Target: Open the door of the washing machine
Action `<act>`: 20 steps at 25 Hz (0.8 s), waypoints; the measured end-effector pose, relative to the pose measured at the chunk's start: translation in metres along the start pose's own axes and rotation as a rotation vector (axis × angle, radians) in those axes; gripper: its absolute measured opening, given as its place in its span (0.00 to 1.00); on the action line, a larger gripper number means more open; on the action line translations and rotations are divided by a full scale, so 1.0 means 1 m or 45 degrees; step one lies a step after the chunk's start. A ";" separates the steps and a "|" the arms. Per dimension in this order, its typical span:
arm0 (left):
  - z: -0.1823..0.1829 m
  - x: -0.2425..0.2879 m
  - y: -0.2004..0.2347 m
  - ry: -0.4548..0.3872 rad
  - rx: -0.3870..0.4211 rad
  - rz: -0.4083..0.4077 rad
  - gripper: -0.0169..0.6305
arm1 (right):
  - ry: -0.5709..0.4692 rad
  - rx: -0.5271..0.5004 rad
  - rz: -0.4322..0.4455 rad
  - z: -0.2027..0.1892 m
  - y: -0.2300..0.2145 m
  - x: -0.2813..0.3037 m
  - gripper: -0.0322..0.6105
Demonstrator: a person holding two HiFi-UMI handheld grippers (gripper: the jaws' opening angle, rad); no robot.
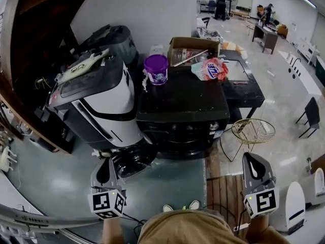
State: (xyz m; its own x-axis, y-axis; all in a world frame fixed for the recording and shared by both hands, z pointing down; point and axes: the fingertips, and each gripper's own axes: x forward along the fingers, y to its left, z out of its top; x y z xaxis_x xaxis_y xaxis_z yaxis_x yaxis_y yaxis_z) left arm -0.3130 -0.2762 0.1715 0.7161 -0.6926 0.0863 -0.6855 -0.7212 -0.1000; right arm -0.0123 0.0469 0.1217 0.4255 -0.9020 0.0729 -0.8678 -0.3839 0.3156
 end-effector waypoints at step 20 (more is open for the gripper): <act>-0.007 -0.005 0.023 0.053 0.015 0.002 0.12 | -0.002 0.037 0.096 0.004 0.044 0.026 0.06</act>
State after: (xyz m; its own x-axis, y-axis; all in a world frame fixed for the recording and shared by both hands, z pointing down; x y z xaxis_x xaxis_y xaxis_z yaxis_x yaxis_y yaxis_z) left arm -0.3333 -0.2896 0.1758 0.7086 -0.6940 0.1276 -0.6849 -0.7199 -0.1123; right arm -0.0411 0.0058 0.1335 0.3581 -0.9289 0.0942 -0.9044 -0.3201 0.2820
